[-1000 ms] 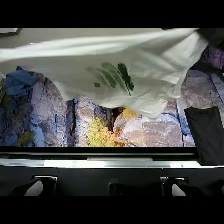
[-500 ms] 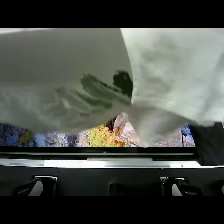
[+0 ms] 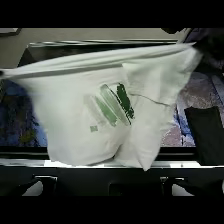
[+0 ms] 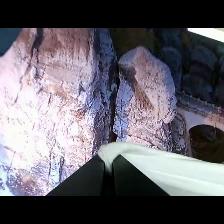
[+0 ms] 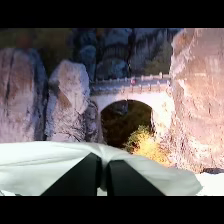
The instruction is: Fold the clothes and pants, and hang the long-sleeved shirts on hangers.
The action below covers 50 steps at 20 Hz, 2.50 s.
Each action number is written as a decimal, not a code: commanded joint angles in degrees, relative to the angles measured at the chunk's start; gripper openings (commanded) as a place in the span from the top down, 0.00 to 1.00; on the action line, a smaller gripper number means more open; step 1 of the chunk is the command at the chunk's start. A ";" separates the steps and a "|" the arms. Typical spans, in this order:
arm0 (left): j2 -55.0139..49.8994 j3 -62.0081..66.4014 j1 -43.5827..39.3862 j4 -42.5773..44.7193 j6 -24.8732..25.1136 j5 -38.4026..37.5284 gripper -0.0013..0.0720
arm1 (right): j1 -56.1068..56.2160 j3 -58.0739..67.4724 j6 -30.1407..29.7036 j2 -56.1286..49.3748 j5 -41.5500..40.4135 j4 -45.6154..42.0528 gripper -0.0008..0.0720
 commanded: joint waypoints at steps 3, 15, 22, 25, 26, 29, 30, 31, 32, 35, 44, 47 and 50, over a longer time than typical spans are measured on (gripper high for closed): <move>-23.45 -4.02 -7.26 0.33 1.01 16.92 0.97 | 3.43 -0.22 -3.67 -26.51 6.84 -0.07 0.95; -37.20 -3.98 -10.25 0.31 -0.39 25.79 0.96 | 7.06 -0.15 -3.06 -39.95 19.37 -1.77 0.95; -37.38 -4.07 -10.51 0.33 -0.55 4.02 0.96 | 7.15 -0.15 -0.20 -37.75 3.85 -11.04 0.95; -37.53 -4.79 -11.17 0.33 -0.52 1.38 0.96 | 7.17 -0.22 -0.20 -38.12 1.62 -12.28 0.95; -37.64 -5.35 -11.54 0.33 -0.52 1.40 0.96 | 7.19 -0.22 -0.22 -38.38 1.27 -12.41 0.95; -38.51 -6.99 -12.59 0.33 -0.52 1.92 0.96 | 7.19 -0.22 -0.22 -40.19 0.68 -12.44 0.95; -38.86 -7.17 -12.70 0.33 -0.55 2.27 0.96 | 7.17 -0.22 -0.22 -40.94 0.61 -12.48 0.94; -39.19 -7.17 -12.76 0.33 -0.55 2.95 0.96 | 7.17 -0.22 -0.24 -41.59 0.61 -12.46 0.94; -39.36 -7.15 -12.76 0.31 -0.57 3.96 0.96 | 7.19 -0.22 -0.22 -42.14 0.50 -12.46 0.94; -39.32 -6.84 -12.63 0.33 -2.91 6.84 0.70 | 7.17 -0.22 -0.37 -43.50 -0.44 -12.48 0.58; -22.16 -10.21 -0.83 6.54 -6.03 3.50 0.24 | -7.80 -11.30 -9.25 -27.63 -4.79 -4.66 0.37; -12.61 -24.65 3.76 1.90 -6.95 7.69 0.24 | -12.55 -31.54 -12.31 -16.41 -1.55 -1.51 0.37; -6.95 -34.71 4.61 -0.39 -6.99 9.35 0.24 | -12.41 -51.47 -14.34 -5.05 2.73 -0.68 0.37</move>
